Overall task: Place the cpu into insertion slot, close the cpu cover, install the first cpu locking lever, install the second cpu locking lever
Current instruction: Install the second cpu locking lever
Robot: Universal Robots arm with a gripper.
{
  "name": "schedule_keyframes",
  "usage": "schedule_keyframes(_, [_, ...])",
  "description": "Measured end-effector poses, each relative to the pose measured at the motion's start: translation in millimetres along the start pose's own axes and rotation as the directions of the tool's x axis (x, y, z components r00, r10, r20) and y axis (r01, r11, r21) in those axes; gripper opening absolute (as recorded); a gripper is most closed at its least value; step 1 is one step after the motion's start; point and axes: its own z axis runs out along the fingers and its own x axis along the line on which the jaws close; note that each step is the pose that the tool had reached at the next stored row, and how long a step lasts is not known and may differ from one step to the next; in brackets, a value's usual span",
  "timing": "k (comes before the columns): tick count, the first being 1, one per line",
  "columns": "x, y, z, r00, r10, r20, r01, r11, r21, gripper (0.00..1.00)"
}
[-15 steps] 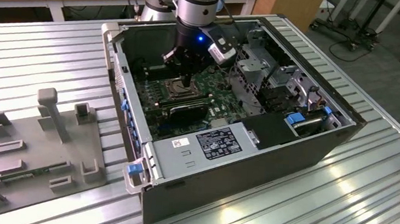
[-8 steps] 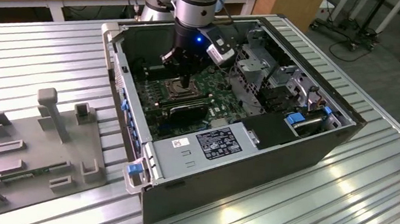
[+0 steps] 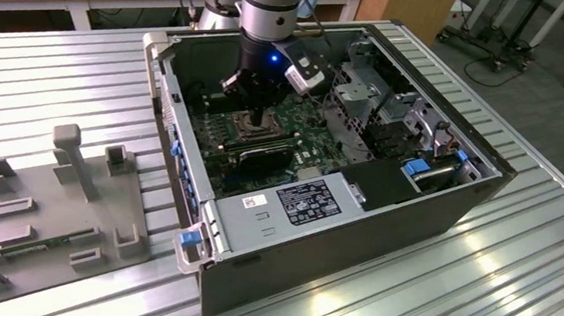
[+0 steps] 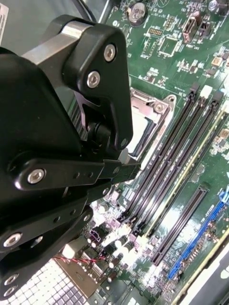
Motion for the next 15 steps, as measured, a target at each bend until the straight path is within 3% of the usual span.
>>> schedule_keyframes(15, [7.2,-5.1,7.9,1.0,0.003,0.0001,-0.003,1.0,-0.0014,0.11])
